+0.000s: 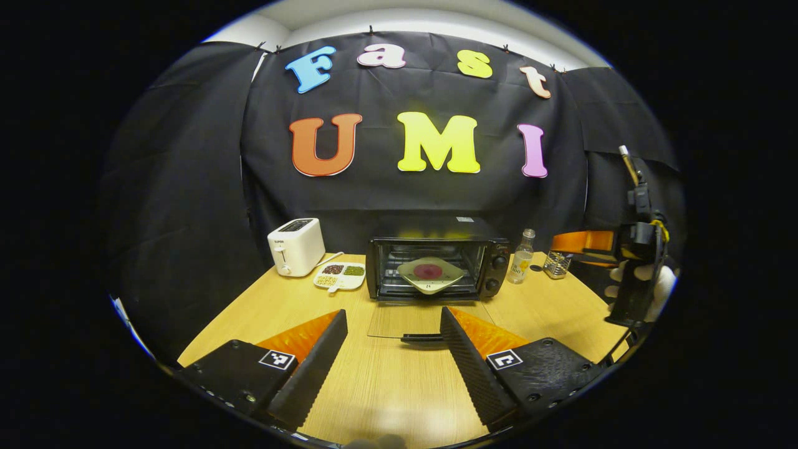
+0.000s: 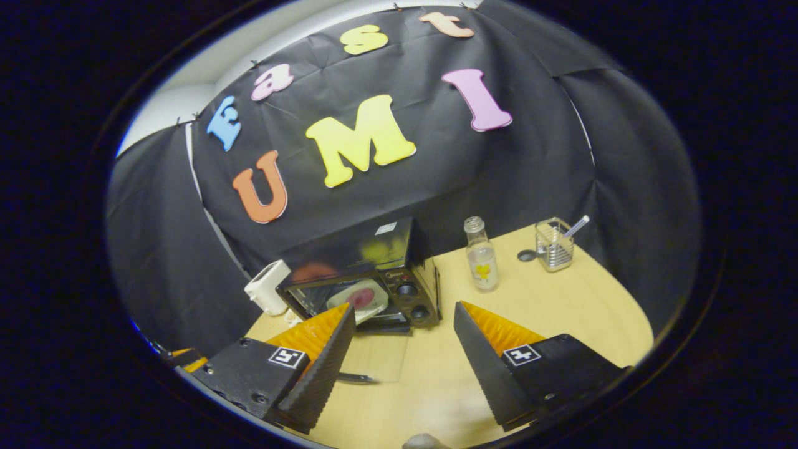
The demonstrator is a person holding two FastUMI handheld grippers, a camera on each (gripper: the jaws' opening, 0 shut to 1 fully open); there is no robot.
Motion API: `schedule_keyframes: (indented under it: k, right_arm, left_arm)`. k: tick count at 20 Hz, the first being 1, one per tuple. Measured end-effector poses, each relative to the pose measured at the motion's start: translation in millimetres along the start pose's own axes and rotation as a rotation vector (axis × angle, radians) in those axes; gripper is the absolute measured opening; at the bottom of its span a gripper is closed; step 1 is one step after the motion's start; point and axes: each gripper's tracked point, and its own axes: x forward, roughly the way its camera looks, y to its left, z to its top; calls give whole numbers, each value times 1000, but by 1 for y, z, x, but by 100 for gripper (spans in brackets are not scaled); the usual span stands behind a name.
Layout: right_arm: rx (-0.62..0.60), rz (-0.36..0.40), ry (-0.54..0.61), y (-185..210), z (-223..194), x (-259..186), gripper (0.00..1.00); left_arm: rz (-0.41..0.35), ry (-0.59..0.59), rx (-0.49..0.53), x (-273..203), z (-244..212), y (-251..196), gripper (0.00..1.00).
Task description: Open the electric oven with the left hand, put the food in, and close the electric oven.
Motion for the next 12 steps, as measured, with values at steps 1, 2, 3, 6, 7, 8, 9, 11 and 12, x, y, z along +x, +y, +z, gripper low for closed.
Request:
schedule_keyframes:
  k: [1, 2, 3, 6, 7, 8, 9, 11, 12]
  right_arm:
    - [-46, -18, -14, -14, 4, -17, 100]
    - [-91, -33, -32, -30, 9, -31, 100]
    - [-138, -46, -36, -43, 13, -45, 100]
    - [-253, -27, -55, -65, 21, -95, 100]
    - [-271, -23, -57, -72, 22, -109, 100]
    - [-284, -20, -61, -80, 23, -121, 100]
    - [-291, -26, -58, -86, 24, -131, 100]
    - [-286, -42, -61, -98, 29, -143, 100]
    - [-274, -46, -65, -100, 33, -146, 100]
  left_arm:
    - [8, -2, 5, 1, -1, -6, 96]
    - [16, 3, 8, 3, -4, -14, 96]
    - [31, 19, 9, 3, -9, -19, 96]
    - [55, 54, 45, 5, -24, -41, 96]
    - [62, 67, 59, 7, -32, -46, 95]
    - [65, 73, 64, 12, -39, -53, 96]
    - [62, 91, 67, 17, -47, -59, 96]
    - [44, 111, 58, 27, -60, -71, 97]
    - [35, 118, 60, 36, -67, -76, 97]
